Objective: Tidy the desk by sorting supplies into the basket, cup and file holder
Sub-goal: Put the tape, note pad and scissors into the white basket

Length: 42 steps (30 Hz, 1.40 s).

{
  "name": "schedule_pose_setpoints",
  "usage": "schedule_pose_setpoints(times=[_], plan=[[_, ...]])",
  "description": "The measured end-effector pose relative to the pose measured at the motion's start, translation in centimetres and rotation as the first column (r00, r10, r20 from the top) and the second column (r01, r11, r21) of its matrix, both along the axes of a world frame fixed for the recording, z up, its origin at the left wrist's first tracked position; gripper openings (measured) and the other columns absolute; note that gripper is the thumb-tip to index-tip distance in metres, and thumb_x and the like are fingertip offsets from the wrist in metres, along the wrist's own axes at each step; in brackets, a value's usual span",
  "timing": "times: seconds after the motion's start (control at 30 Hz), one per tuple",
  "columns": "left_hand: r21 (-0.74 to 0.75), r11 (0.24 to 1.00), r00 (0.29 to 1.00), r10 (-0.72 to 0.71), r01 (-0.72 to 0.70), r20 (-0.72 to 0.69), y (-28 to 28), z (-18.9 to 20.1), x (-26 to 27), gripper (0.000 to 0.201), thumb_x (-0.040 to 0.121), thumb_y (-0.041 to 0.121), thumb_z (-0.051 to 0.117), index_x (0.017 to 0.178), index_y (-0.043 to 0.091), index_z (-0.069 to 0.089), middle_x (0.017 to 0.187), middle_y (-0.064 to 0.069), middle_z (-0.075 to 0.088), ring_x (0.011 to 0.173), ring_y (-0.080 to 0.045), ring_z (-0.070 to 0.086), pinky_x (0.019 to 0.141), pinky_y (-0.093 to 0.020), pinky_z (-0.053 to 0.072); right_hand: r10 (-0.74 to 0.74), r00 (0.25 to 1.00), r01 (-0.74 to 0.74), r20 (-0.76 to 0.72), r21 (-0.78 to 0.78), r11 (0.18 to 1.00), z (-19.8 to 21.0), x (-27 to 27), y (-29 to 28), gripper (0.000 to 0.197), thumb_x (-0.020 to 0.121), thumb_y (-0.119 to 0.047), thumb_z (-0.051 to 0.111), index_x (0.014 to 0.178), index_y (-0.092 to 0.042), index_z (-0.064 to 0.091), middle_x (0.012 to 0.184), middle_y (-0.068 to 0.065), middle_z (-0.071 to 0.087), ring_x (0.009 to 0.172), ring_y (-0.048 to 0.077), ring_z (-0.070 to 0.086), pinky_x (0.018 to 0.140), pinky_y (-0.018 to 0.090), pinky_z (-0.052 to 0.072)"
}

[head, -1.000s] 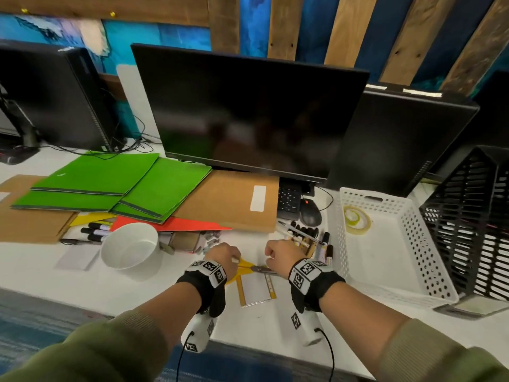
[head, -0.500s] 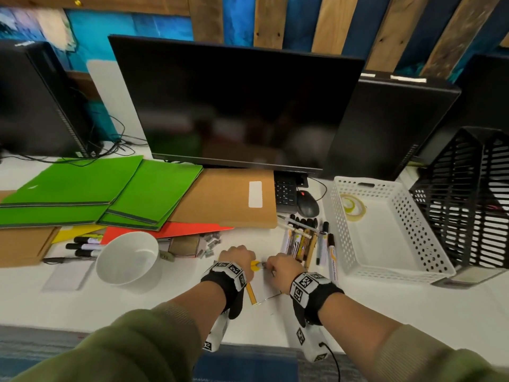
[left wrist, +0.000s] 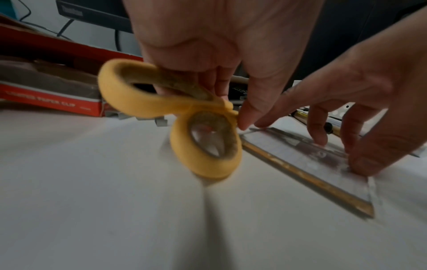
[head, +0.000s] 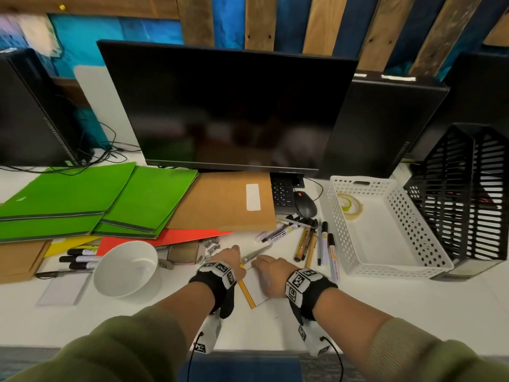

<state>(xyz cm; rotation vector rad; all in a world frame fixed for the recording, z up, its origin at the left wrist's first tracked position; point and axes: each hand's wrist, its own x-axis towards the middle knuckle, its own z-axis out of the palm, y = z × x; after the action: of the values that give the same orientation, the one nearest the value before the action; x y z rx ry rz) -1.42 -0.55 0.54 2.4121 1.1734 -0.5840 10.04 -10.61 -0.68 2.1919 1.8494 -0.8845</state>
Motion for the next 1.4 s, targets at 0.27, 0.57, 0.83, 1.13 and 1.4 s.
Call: schedule_pose_setpoints(times=[0.27, 0.57, 0.83, 1.13, 1.4], plan=[[-0.069, 0.996, 0.997, 0.056, -0.053, 0.046, -0.2, 0.0, -0.3, 0.039, 0.088, 0.04, 0.047, 0.119, 0.017, 0.055, 0.111, -0.004, 0.061, 0.095, -0.022, 0.058, 0.075, -0.028, 0.044, -0.045, 0.998, 0.048, 0.04, -0.077, 0.996, 0.7, 1.4, 0.4, 0.077, 0.066, -0.03, 0.078, 0.13, -0.016, 0.038, 0.122, 0.009, 0.043, 0.114, 0.029, 0.048, 0.089, 0.039, 0.048], [-0.022, 0.998, 0.989, 0.055, -0.052, 0.135, -2.2, 2.0, 2.5, 0.036, 0.093, 0.033, 0.046, 0.122, 0.013, 0.054, 0.123, -0.008, 0.058, 0.11, -0.025, 0.057, 0.088, -0.029, 0.045, -0.283, 0.959, 0.283, -0.021, 0.01, 0.959, 1.5, 4.7, -0.3, 0.031, 0.091, -0.007, 0.045, 0.122, -0.003, 0.047, 0.123, 0.016, 0.054, 0.116, 0.03, 0.052, 0.089, 0.031, 0.043], [-0.04, 0.998, 0.962, 0.064, -0.056, 0.266, -4.3, 3.9, 6.8, 0.045, 0.095, 0.031, 0.045, 0.137, 0.016, 0.04, 0.135, -0.009, 0.051, 0.118, -0.026, 0.053, 0.093, -0.03, 0.044, -0.492, 0.833, 0.545, -0.251, 0.221, 0.809, 3.8, 9.7, -2.3, 0.024, 0.089, 0.002, 0.039, 0.096, -0.02, 0.043, 0.091, 0.007, 0.048, 0.085, 0.023, 0.052, 0.071, 0.028, 0.043], [-0.09, 0.995, 0.935, 0.081, -0.053, 0.346, -6.2, 5.5, 13.4, 0.024, 0.091, 0.029, 0.047, 0.109, 0.015, 0.055, 0.097, -0.006, 0.061, 0.088, -0.022, 0.058, 0.074, -0.03, 0.044, -0.63, 0.619, 0.784, -0.469, 0.327, 0.528, 7.0, 17.9, -5.0, 0.033, 0.089, 0.005, 0.037, 0.075, -0.021, 0.052, 0.099, 0.017, 0.056, 0.067, 0.03, 0.059, 0.046, 0.017, 0.051], [-0.11, 0.989, 0.917, 0.133, -0.099, 0.376, -7.9, 5.7, 18.4, 0.031, 0.091, 0.03, 0.048, 0.113, 0.01, 0.054, 0.116, -0.009, 0.062, 0.105, -0.026, 0.058, 0.084, -0.029, 0.044, -0.741, 0.519, 0.853, -0.426, 0.201, 0.482, 6.8, 23.8, -6.9, 0.025, 0.085, 0.01, 0.047, 0.098, -0.01, 0.056, 0.096, 0.015, 0.05, 0.09, 0.036, 0.06, 0.082, 0.05, 0.055]])
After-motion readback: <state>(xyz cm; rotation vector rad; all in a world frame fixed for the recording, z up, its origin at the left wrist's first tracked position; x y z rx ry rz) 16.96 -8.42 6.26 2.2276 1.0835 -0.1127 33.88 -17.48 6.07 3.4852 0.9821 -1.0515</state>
